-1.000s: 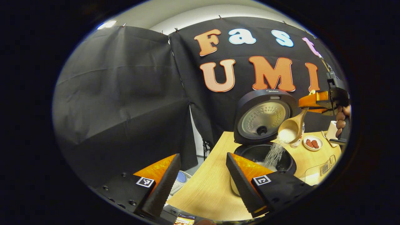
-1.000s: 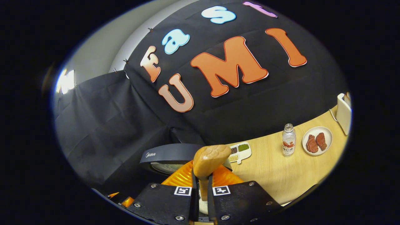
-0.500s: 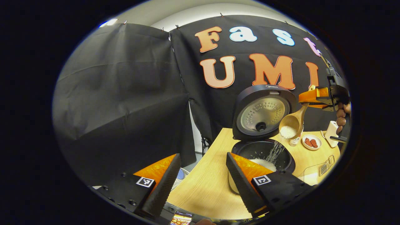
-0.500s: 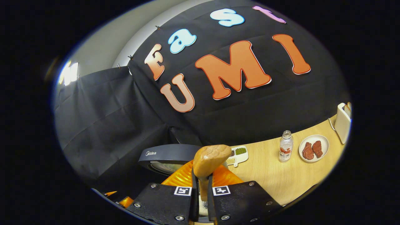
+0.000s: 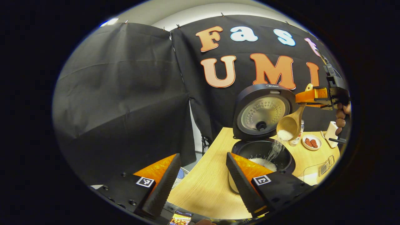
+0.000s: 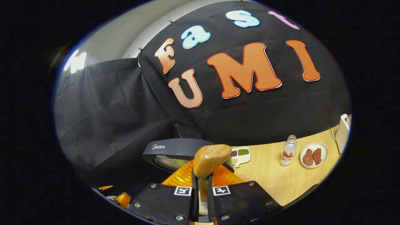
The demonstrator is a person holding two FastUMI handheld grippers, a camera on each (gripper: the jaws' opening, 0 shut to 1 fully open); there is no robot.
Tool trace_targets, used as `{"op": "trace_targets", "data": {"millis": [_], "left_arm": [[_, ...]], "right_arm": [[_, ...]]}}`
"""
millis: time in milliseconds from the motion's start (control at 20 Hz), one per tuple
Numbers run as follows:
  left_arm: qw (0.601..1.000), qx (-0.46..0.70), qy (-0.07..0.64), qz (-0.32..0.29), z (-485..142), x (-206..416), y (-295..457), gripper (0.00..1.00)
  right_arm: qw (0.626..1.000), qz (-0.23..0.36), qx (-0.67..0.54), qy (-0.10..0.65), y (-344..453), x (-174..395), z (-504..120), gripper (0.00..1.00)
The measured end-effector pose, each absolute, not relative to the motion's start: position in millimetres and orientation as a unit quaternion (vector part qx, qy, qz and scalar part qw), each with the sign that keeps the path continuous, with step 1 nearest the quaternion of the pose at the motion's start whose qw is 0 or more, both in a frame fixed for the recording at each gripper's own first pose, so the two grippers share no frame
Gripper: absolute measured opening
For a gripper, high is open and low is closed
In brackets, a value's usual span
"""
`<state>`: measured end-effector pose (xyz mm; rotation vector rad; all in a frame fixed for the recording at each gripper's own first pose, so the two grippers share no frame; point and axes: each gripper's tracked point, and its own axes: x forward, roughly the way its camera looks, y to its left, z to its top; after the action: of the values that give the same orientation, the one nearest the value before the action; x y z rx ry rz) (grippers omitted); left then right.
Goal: Close the left gripper, press the button to open the rice cooker; take a wooden spoon from the chopstick holder with the right hand, scoop a spoonful of rice and pour it into the rice cooker, then put the wooden spoon back into the chopstick holder.
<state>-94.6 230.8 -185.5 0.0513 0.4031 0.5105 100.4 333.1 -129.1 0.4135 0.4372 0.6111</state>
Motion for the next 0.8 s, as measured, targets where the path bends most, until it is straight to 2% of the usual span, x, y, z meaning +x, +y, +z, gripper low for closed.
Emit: {"op": "trace_targets", "data": {"millis": [350, 800], "left_arm": [[0.945, 0.02, 0.198, 0.258, -189, -99, 237, 0.99], [0.944, 0.018, 0.201, 0.261, -194, -96, 242, 0.99]], "right_arm": [[0.914, 0.313, 0.163, 0.201, 350, 98, -127, 0.11], [0.926, 0.349, 0.014, 0.143, 371, 84, -133, 0.1]]}}
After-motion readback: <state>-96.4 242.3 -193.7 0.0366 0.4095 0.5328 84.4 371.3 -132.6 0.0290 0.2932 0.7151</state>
